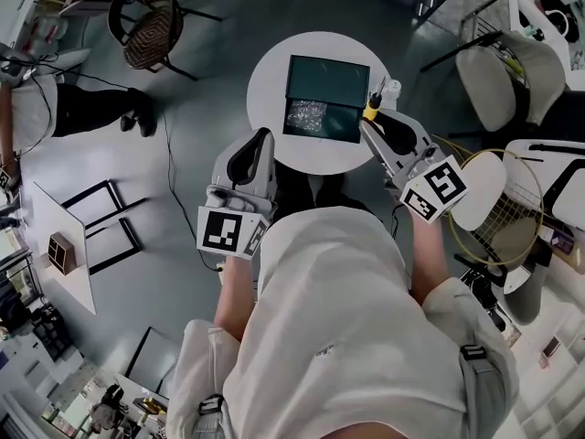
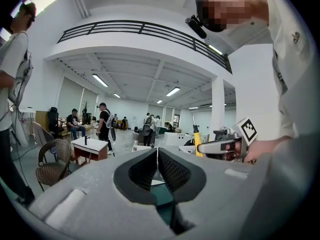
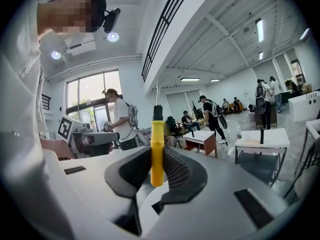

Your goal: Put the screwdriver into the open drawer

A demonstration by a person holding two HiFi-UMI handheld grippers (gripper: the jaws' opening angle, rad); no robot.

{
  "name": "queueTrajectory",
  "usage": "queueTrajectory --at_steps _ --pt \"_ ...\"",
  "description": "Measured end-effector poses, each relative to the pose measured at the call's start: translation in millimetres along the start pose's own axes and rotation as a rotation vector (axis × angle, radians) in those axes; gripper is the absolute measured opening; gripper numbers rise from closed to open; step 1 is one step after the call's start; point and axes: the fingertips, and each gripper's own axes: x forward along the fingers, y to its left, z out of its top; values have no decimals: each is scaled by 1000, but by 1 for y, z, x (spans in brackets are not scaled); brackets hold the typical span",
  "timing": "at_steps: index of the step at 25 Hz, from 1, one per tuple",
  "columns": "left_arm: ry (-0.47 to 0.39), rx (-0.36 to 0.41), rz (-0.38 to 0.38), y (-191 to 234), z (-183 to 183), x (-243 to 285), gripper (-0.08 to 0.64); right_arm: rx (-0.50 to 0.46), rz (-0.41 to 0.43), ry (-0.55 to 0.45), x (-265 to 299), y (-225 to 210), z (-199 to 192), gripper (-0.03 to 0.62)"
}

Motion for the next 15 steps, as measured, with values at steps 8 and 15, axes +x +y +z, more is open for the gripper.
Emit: queueTrajectory --at_steps 8,15 --pt "5 -20 36 14 -6 -10 17 2 35 67 28 0 -23 78" --pt "8 -31 47 19 -10 -12 17 8 52 135 46 -5 -50 78"
